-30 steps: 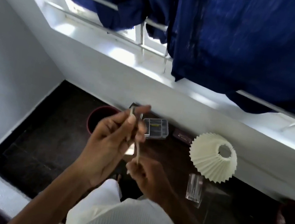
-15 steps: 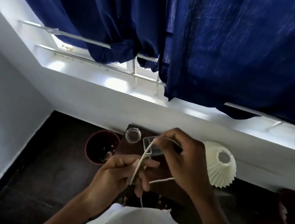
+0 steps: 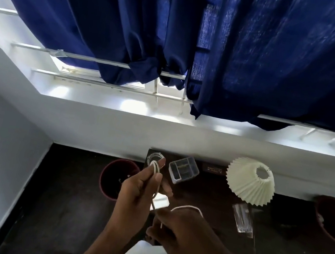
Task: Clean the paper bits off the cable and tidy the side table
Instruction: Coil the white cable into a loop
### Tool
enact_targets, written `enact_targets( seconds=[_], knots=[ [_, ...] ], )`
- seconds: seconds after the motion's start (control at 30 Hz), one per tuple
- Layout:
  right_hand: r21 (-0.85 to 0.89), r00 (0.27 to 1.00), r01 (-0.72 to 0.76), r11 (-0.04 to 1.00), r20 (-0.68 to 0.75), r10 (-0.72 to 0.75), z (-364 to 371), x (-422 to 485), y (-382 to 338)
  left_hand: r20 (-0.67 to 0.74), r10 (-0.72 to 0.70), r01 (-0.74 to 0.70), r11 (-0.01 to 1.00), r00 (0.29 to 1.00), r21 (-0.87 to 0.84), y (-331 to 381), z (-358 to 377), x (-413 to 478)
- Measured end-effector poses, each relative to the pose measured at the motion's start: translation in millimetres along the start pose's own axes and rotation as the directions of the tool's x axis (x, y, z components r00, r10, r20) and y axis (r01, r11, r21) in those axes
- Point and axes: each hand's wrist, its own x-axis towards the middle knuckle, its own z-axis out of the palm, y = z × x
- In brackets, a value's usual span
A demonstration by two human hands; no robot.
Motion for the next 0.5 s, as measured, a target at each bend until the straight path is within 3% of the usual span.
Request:
enact_targets(
  seconds=[0.07,0.1,0.23,0.37,0.5],
  knots=[
    [-0.04,1.0,-0.004,0.999,-0.012,0.004,-19.5,4.8,-8.0,0.048,0.029,-0.039,0.977,0.998,0.21,-8.5,-3.6,-0.5],
    [-0.03,1.0,-0.002,1.0,-0.025,0.001,-31.1,8.5,-10.3,0.095,0.005,-0.025,0.976,0.995,0.215,-11.7,-5.3,-2.1],
    [0.1,0.995,0.014,0.995,-0.104,-0.004,-81.1,28.4,1.3,0.3,-0.139,0.183,0.975,0.944,-0.124,-1.9,0.5,-10.3],
    [0.494,0.963,0.013,0.869,-0.241,0.123,-80.4,45.9,29.4,0.395,-0.214,0.37,0.849,0.894,-0.378,12.9,-0.2,-9.2],
    [0.649,0.961,-0.114,0.752,-0.12,0.249,-29.7,44.8,47.9,0.367,-0.17,0.35,0.786,0.915,-0.51,24.7,2.1,-0.1]
  ],
)
